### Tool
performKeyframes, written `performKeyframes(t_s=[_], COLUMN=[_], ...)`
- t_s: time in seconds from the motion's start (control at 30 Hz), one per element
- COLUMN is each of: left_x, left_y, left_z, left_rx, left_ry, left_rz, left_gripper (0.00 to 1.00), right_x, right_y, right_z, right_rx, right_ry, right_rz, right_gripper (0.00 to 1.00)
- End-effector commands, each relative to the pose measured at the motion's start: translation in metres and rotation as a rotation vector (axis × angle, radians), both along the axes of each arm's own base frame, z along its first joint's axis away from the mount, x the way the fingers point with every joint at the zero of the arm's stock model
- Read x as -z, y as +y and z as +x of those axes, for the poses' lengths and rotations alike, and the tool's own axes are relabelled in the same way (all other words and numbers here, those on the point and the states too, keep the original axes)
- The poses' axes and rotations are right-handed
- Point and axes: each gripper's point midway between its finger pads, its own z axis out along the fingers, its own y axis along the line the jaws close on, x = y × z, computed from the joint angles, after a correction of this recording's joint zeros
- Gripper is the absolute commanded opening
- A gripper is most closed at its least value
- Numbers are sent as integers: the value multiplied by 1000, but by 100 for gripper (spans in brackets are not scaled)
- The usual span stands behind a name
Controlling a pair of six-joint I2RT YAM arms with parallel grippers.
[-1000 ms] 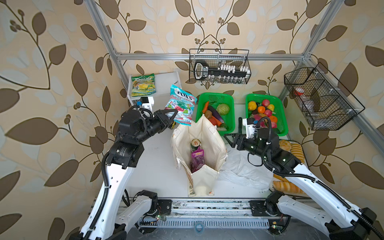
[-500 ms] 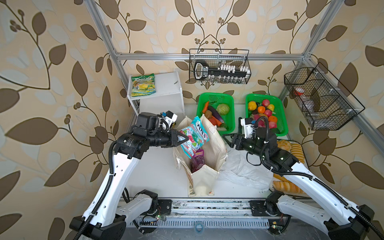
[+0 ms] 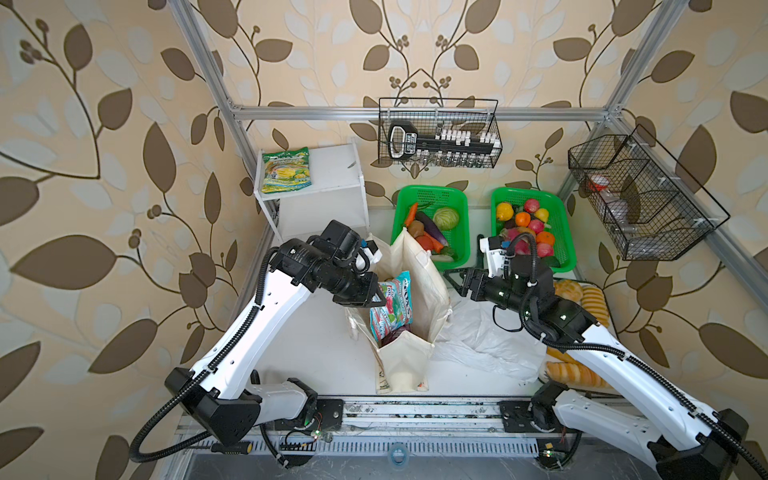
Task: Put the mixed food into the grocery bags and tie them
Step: 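Lower the teal candy bag into the tote and open the left gripper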
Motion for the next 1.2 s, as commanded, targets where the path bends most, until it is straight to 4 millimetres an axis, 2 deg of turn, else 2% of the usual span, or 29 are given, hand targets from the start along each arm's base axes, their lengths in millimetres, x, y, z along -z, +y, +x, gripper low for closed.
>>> performKeyframes(t_s=[0.0, 0.13, 0.23, 0.47, 0.57, 0.6, 0.63, 0.8, 0.87, 0.97, 1.07, 1.17], left_x=[-13, -7, -4, 24, 25, 25, 24, -2, -30, -57, -73, -73], left_y=[-10, -11, -22, -42, -39, -39, -37, -24, -17, 6, 48, 98], left_z=[-11, -12, -13, -21, -7, -3, 1, 24, 27, 39, 48, 46], left_rx=[32, 75, 112, 204, 170, 159, 149, 64, 17, -109, -317, -523], left_ry=[-5, 24, 46, 128, 62, 42, 24, -139, -251, -407, -542, -562], left_rz=[-20, 62, 58, 104, 142, 150, 162, 204, 162, 164, 230, 318], left_gripper=[1, 6, 7, 13, 15, 27, 33, 51, 55, 65, 81, 94], right_x=[-4, 2, 7, 13, 15, 16, 17, 22, 25, 27, 29, 28], right_y=[14, 25, 29, 28, 29, 29, 30, 30, 31, 31, 31, 29], right_z=[-4, -7, -8, -8, -9, -9, -9, -7, -7, -6, -4, -3], right_rx=[-62, -99, -112, -121, -128, -130, -132, -133, -133, -129, -126, -119], right_ry=[9, 30, 43, 49, 54, 56, 57, 73, 80, 89, 92, 89], right_rz=[16, 0, -10, -36, -44, -47, -48, -66, -71, -78, -89, -106], right_gripper=[76, 77, 76, 77, 76, 76, 76, 75, 75, 75, 73, 70])
